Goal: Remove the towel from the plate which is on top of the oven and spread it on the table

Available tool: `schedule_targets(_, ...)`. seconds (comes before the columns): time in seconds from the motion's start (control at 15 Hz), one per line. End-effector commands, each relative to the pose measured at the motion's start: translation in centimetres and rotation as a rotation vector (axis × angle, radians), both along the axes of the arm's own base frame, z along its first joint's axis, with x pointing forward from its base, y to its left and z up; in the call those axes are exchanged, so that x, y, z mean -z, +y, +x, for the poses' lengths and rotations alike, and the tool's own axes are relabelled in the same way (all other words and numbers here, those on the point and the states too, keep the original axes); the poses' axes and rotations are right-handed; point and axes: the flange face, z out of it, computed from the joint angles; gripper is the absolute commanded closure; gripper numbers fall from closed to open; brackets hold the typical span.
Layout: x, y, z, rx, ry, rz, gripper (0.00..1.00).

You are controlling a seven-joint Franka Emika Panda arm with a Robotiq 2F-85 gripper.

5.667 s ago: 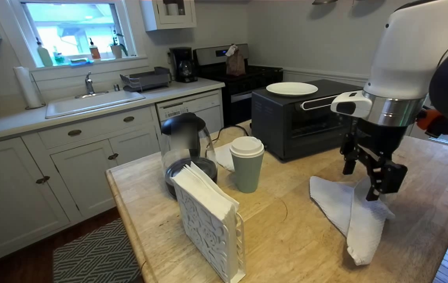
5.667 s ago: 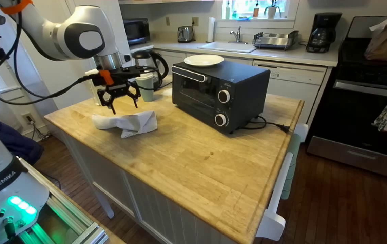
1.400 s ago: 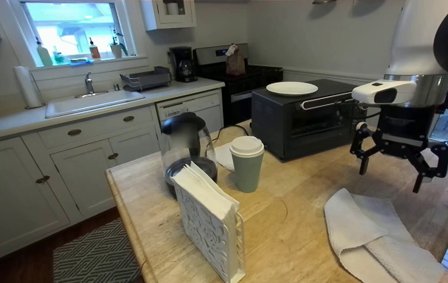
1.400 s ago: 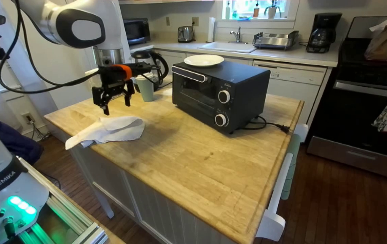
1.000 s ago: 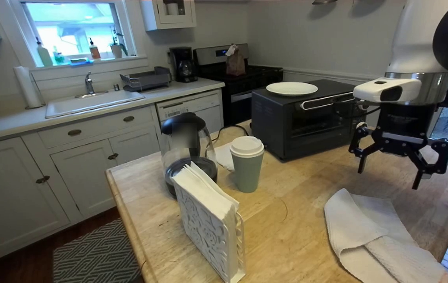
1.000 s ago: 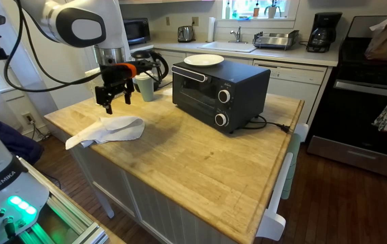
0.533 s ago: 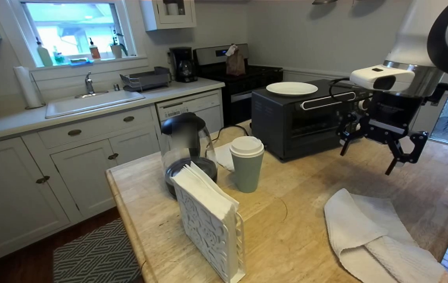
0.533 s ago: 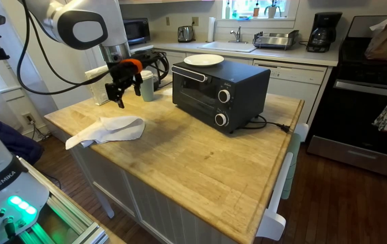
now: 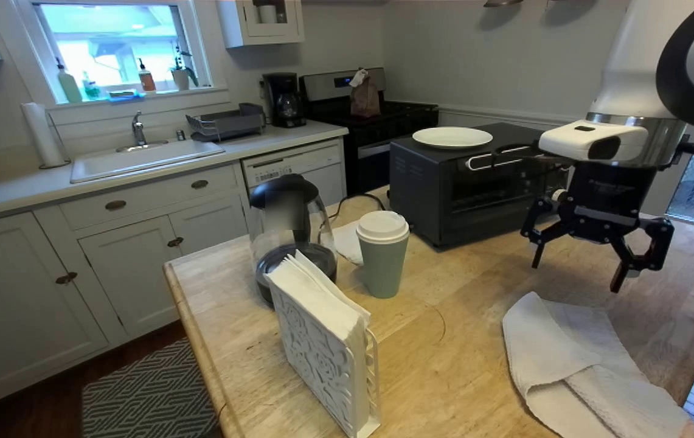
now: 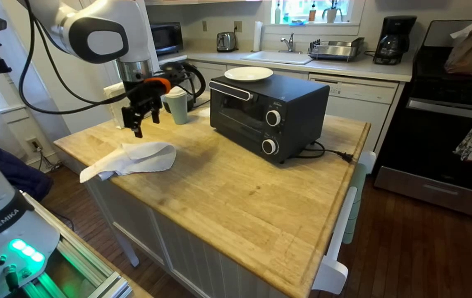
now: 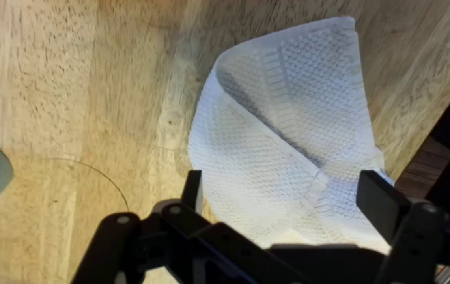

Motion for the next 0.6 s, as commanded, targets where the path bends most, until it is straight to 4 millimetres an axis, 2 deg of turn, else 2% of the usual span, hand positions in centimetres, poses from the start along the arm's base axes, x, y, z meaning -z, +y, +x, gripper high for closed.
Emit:
schedule_targets(0.0, 0.6, 0.7, -0.1, -0.09, -0.001, 0.048, 0.0)
schedule_targets(0.27, 1.1, 1.5, -0.4, -0.172, 0.004, 0.114, 0.0)
schedule_targets(0.53, 2.0, 3.2, -0.8, -0.251, 0.025, 0.138, 0.0)
